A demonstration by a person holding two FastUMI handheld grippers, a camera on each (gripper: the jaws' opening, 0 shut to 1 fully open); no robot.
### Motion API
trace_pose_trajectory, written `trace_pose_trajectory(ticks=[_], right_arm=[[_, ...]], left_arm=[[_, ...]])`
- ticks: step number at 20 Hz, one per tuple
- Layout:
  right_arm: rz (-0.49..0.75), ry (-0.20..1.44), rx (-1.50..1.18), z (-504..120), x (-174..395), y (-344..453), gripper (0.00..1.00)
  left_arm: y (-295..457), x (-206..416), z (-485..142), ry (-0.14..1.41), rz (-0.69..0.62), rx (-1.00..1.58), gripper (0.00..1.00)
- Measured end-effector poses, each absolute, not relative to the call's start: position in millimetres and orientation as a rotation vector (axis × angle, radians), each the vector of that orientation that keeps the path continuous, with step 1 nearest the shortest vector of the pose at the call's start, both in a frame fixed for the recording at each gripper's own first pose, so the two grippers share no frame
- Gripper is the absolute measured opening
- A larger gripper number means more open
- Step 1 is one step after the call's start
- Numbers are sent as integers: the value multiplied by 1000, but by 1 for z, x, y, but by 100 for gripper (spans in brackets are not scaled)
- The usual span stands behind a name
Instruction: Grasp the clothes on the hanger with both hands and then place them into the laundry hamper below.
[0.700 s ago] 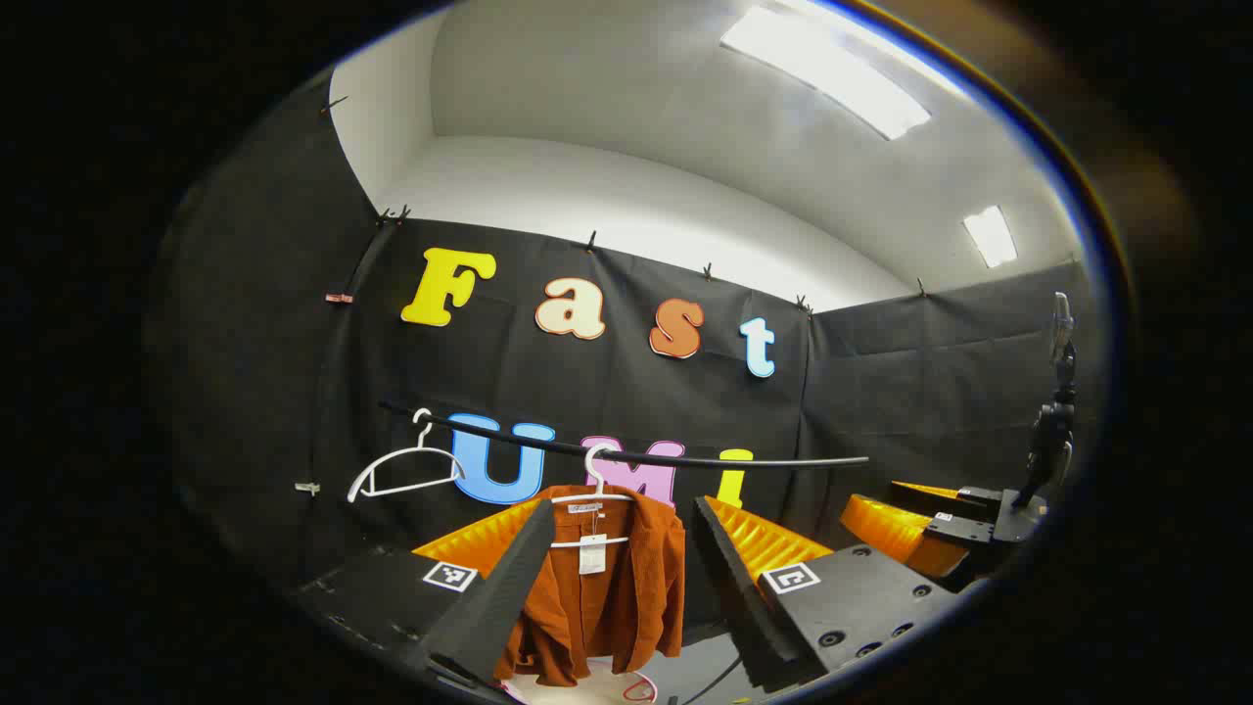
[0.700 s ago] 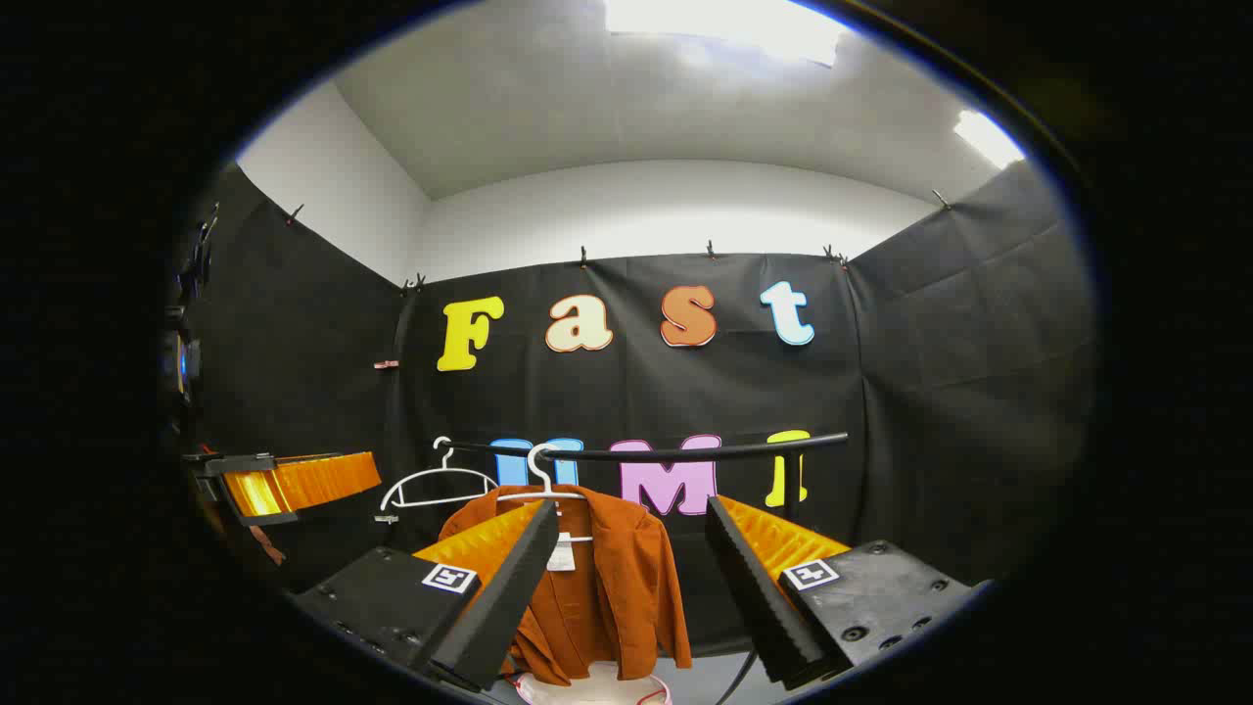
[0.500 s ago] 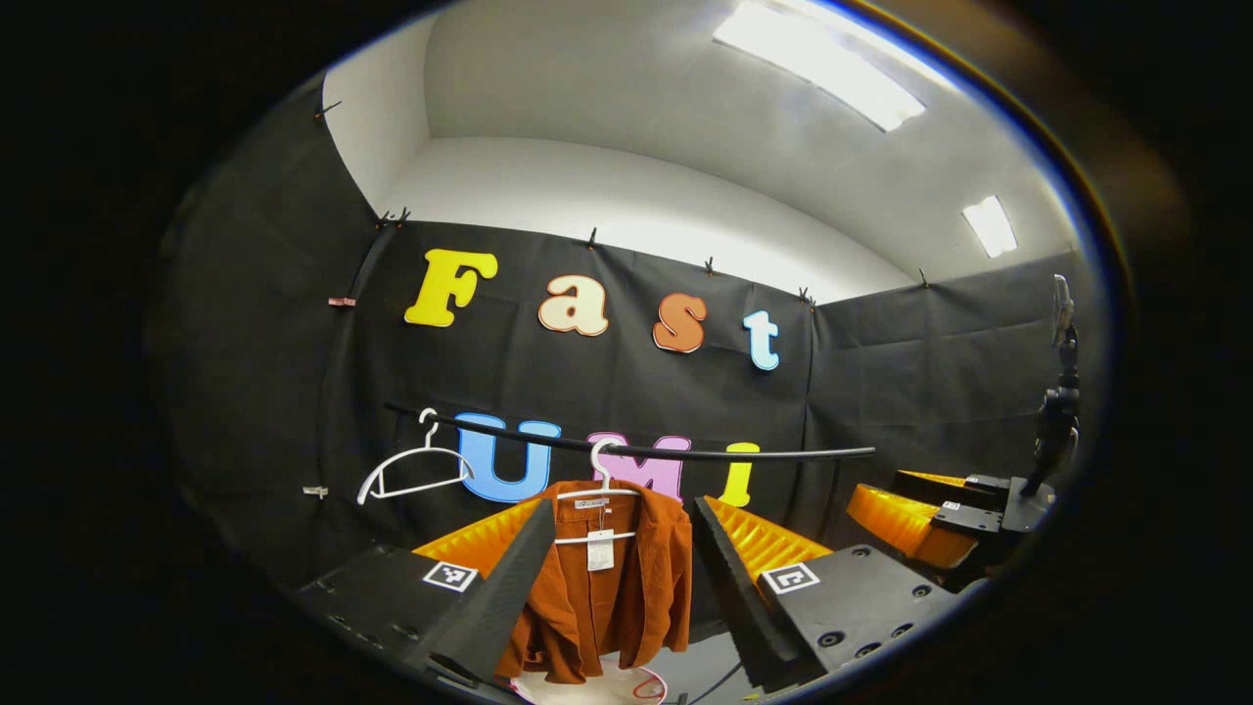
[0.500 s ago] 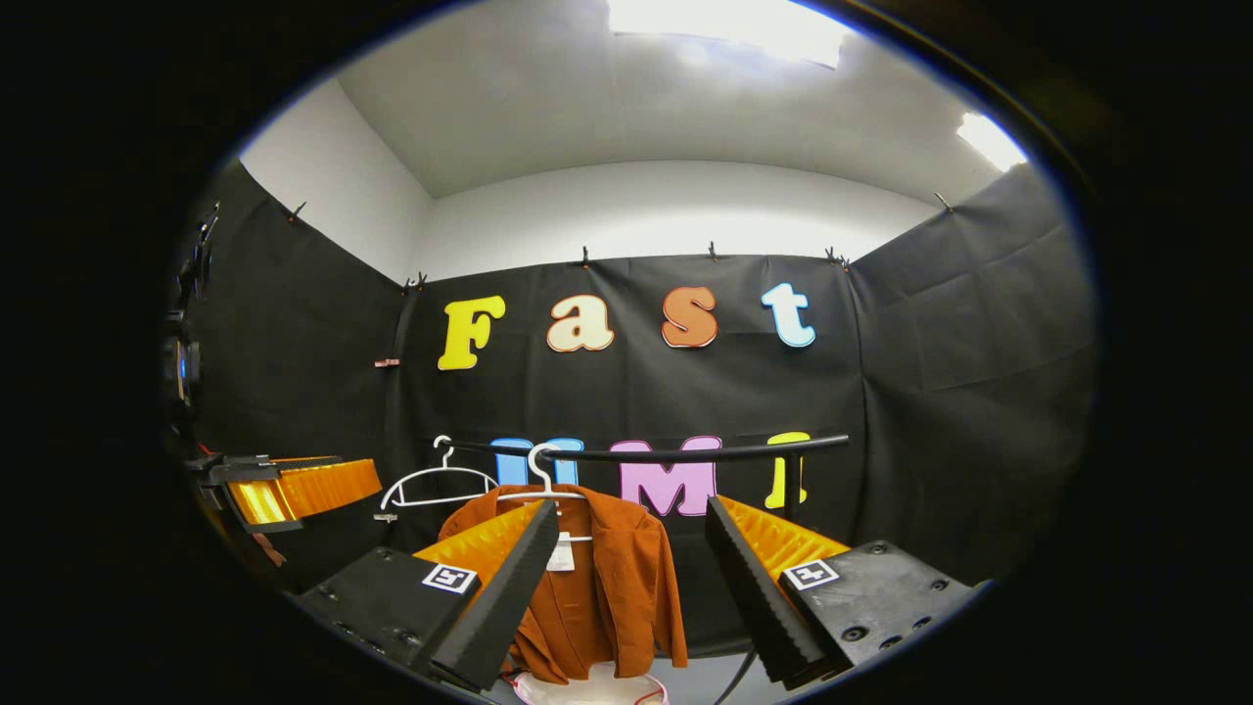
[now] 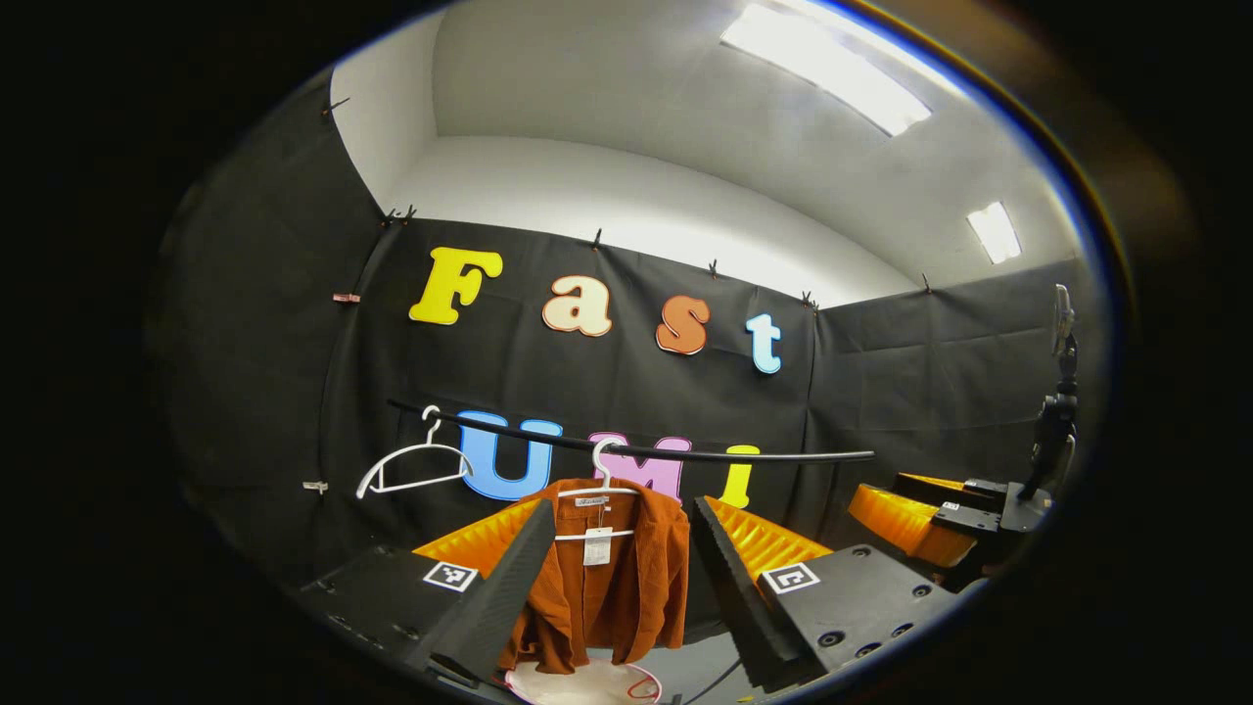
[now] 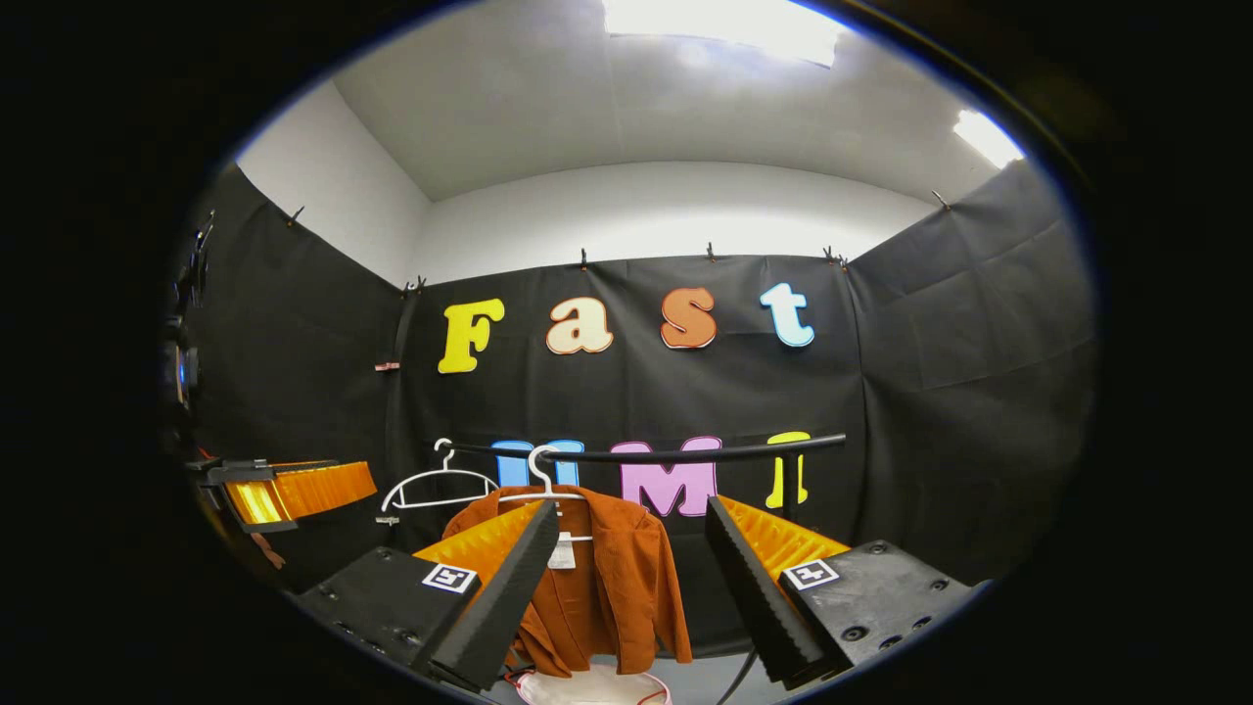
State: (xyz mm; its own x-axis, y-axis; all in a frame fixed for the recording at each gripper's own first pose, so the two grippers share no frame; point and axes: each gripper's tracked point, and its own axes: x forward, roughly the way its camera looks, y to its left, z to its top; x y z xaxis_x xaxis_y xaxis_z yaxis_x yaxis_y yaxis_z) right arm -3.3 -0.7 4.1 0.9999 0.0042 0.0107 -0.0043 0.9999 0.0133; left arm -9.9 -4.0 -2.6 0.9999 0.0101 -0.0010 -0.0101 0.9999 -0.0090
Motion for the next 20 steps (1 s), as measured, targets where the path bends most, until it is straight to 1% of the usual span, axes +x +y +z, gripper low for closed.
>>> trace_pose_trajectory(ticks=[1, 2, 4, 5, 6, 7, 8, 9, 10, 16, 17, 18, 19, 20], right_arm=[[7, -10, 17, 5, -5, -2, 96], [6, -10, 15, 4, -5, -4, 98], [-4, -8, 5, 4, -5, -2, 98], [-5, -6, 5, 3, -4, 0, 95], [-4, -3, 9, 2, -2, 1, 100], [-4, -2, 12, 2, 0, 1, 97], [-3, 0, 14, 1, 1, -1, 100], [-4, 0, 12, 1, 2, -2, 97], [-6, 0, 8, 1, 1, -2, 97], [-13, 10, 4, -4, 5, 1, 97], [-14, 12, 4, -5, 6, 1, 100], [-15, 16, 3, -7, 8, 1, 100], [-17, 21, 1, -9, 9, 2, 97], [-19, 25, 0, -10, 11, 2, 97]], left_arm=[[-3, -8, -3, 0, 8, -14, 90], [-3, -9, -1, -1, 6, -16, 90], [-3, -10, -1, 1, 0, -14, 90], [-3, -10, -2, 2, -3, -10, 90], [-2, -11, -2, 5, -6, -6, 90], [-2, -10, -2, 6, -7, -3, 90], [-2, -10, -2, 6, -10, 0, 90], [-2, -9, -4, 8, -14, 0, 90], [-2, -7, -4, 8, -18, -2, 90], [6, 0, -9, 13, -33, -11, 90], [9, 0, -12, 19, -34, -10, 90], [11, 1, -14, 24, -35, -9, 90], [13, 1, -15, 29, -38, -9, 90], [16, 1, -16, 35, -42, -11, 90]])
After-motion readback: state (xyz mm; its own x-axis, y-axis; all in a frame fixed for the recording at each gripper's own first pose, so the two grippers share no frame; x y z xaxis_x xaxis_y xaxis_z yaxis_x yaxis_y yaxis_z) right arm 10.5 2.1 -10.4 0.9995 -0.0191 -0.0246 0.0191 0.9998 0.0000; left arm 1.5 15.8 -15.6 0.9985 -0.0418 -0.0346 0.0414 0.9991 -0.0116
